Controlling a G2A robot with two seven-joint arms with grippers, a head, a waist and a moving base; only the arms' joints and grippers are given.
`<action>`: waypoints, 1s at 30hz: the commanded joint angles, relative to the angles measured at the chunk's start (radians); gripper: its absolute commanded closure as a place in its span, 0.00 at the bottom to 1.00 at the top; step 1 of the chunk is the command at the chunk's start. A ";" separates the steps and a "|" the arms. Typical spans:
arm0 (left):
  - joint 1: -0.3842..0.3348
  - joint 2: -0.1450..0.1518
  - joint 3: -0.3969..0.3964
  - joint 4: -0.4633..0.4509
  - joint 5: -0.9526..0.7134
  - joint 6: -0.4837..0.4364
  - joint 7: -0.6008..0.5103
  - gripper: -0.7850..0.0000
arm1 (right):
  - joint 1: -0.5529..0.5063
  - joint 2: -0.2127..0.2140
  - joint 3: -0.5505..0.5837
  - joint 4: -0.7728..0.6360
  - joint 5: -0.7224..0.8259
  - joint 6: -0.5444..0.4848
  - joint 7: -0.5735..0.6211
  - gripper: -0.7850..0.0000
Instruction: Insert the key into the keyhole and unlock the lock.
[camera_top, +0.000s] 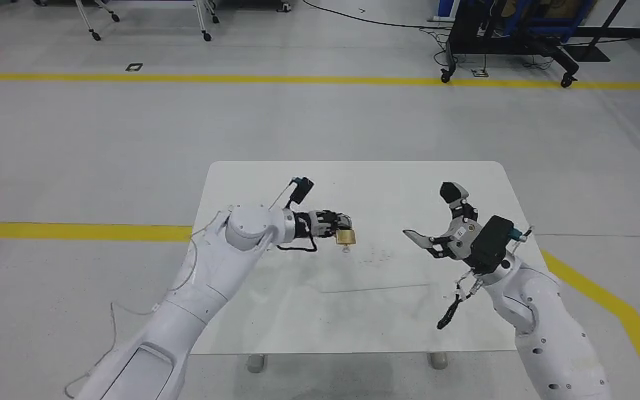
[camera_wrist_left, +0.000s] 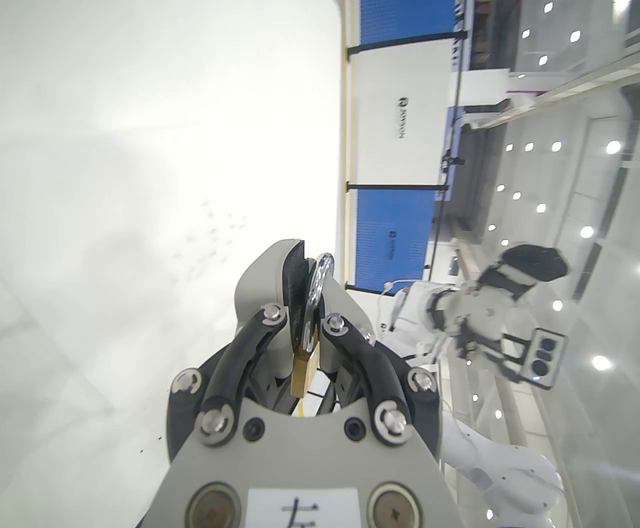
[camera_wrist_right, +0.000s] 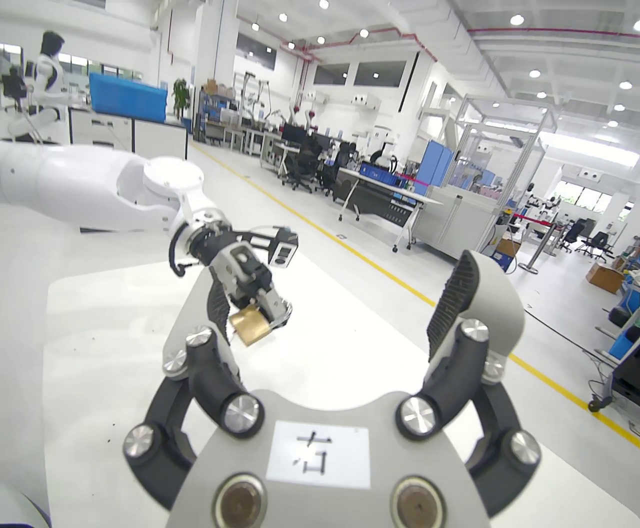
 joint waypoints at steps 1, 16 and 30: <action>-0.024 -0.011 0.060 0.006 0.068 0.067 -0.018 1.00 | 0.003 -0.001 -0.021 0.000 -0.004 0.012 0.008 0.00; -0.134 -0.090 0.211 0.153 0.135 0.154 -0.045 0.00 | 0.003 -0.001 -0.021 0.000 -0.004 0.012 0.008 0.00; 0.033 0.033 -0.123 -0.146 0.162 -0.010 0.122 0.00 | 0.008 -0.003 -0.032 0.011 0.037 0.019 0.003 0.00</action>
